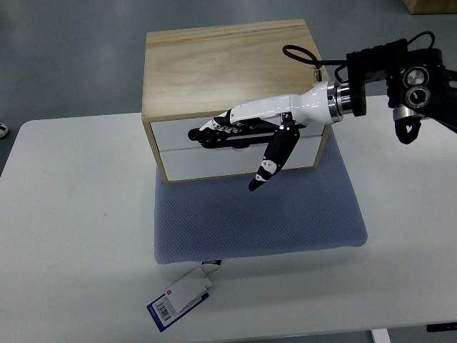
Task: Open wood drawer with right hand
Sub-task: 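Hook the right hand fingers around the black handle, then pull the handle toward the robot with the right hand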
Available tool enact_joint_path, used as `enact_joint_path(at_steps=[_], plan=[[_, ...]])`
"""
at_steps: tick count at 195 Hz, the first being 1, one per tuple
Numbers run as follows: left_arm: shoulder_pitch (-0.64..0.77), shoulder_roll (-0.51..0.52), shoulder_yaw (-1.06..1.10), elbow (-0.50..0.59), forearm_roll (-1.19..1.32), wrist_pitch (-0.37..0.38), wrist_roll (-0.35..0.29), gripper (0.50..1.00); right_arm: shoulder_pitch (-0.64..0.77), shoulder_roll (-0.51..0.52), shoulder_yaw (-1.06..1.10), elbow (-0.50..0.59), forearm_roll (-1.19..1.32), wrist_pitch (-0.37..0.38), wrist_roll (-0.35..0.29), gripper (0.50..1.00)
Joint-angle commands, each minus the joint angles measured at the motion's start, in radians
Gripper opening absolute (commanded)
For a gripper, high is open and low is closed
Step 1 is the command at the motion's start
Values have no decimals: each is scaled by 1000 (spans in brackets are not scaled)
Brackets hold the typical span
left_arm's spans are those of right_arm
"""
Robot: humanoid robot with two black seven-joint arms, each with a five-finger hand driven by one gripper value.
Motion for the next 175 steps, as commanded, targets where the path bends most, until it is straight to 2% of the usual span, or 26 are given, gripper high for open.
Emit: enact_joint_path(at_steps=[1,175], plan=[[0,0,0,0,0,0,0,1000,0,8,-11,-26,-4,0,0,948],[0,0,0,0,-1,0,0,1000,11,11,-50,-129,-6,0,3,950]])
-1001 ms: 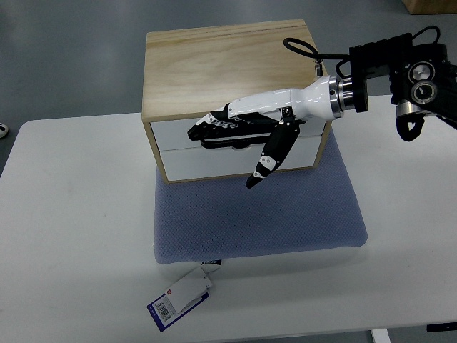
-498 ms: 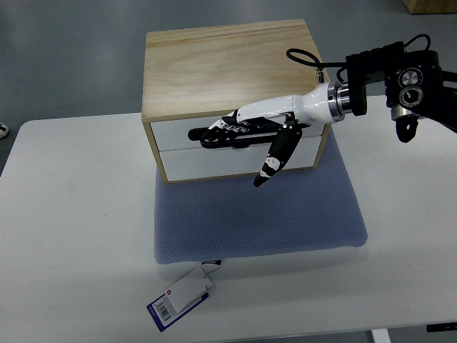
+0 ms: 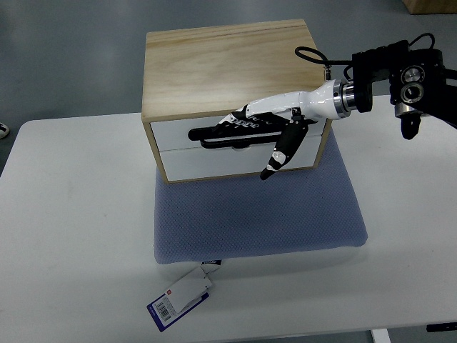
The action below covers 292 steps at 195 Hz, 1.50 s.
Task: Open wood drawer with right hand
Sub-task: 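Pull the handle toward the robot with the right hand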
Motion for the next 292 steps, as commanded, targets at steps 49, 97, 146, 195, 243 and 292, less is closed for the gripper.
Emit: enact_joint_path(at_steps=[49,97,146,195,243,292], plan=[[0,0,0,0,0,0,0,1000,-1,3,-24,-52,-1,0,0,950],[0,0,0,0,-1,0,0,1000,-7,12,-27,-63,-1,0,0,950],[0,0,0,0,0,0,0,1000,-4,6,-51,-60,2,0,-3,950],[0,0,0,0,0,0,0,1000,-1,-2,-63,-48,5,0,-3,950],[0,0,0,0,0,0,0,1000,0,-8,-76,-11,7,0,-3,950],[0,0,0,0,0,0,0,1000,3,-34,-93,55,11,0,-4,950]])
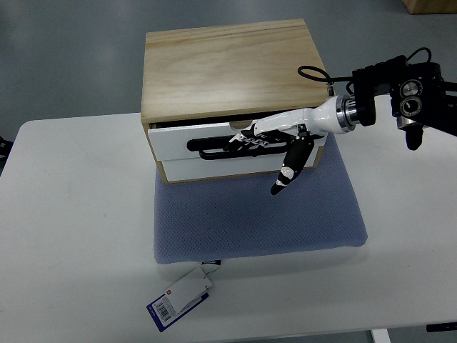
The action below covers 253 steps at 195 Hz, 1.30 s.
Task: Open wood drawer with right hand
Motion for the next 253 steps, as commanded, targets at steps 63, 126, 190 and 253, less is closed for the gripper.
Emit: enact_joint_path(at_steps=[63,126,190,253], plan=[[0,0,0,0,0,0,0,1000,1,-46,-11,104,7,0,-22,950],[0,0,0,0,-1,0,0,1000,-6,-92,-11,198,9,0,-28,950],[0,0,0,0,0,0,0,1000,-10,-149,-9,303,12,0,-28,950],[0,0,0,0,0,0,0,1000,-21,-171,-11,346,13,0,-28,950]])
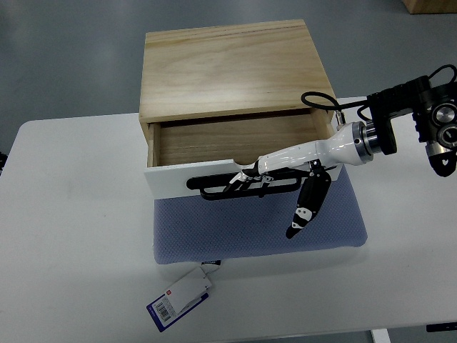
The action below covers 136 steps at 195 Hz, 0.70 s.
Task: Open wood drawer with right hand
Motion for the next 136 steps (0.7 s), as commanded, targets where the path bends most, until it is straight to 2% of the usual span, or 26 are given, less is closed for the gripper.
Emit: enact_joint_path(at_steps=[1,136], plan=[[0,0,0,0,0,0,0,1000,-4,-3,-1,10,0,0,0,950],[0,0,0,0,0,0,0,1000,-5,-27,1,36,0,0,2,950]])
